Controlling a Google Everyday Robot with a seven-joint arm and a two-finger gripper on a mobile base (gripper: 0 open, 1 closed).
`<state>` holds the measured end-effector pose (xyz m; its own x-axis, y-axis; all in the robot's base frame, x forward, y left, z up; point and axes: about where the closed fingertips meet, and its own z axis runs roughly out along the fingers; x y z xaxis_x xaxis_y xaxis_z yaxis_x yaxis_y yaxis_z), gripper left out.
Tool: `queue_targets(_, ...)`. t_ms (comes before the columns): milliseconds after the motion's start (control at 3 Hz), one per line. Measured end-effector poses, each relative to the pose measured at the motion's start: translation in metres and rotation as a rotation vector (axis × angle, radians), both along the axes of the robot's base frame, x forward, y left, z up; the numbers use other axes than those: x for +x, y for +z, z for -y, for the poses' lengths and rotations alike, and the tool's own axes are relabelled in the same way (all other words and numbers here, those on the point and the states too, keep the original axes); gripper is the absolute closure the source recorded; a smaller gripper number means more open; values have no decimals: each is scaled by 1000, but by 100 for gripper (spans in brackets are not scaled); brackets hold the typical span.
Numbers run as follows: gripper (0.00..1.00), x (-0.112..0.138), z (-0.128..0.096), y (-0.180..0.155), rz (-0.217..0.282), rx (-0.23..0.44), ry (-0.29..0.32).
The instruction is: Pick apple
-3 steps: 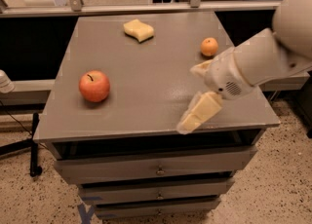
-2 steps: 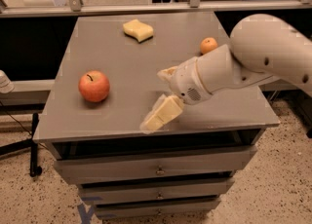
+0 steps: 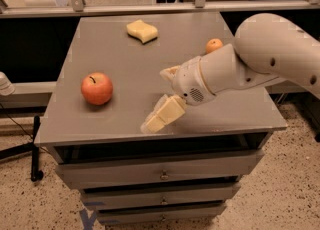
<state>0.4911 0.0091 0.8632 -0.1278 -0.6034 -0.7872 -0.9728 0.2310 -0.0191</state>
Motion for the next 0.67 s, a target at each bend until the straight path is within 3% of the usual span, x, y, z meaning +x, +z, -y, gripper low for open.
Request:
queue_targets(333,0,7,-13,0,33,36,0)
queue_targets(667,0,33,-52,-3,77,118,10)
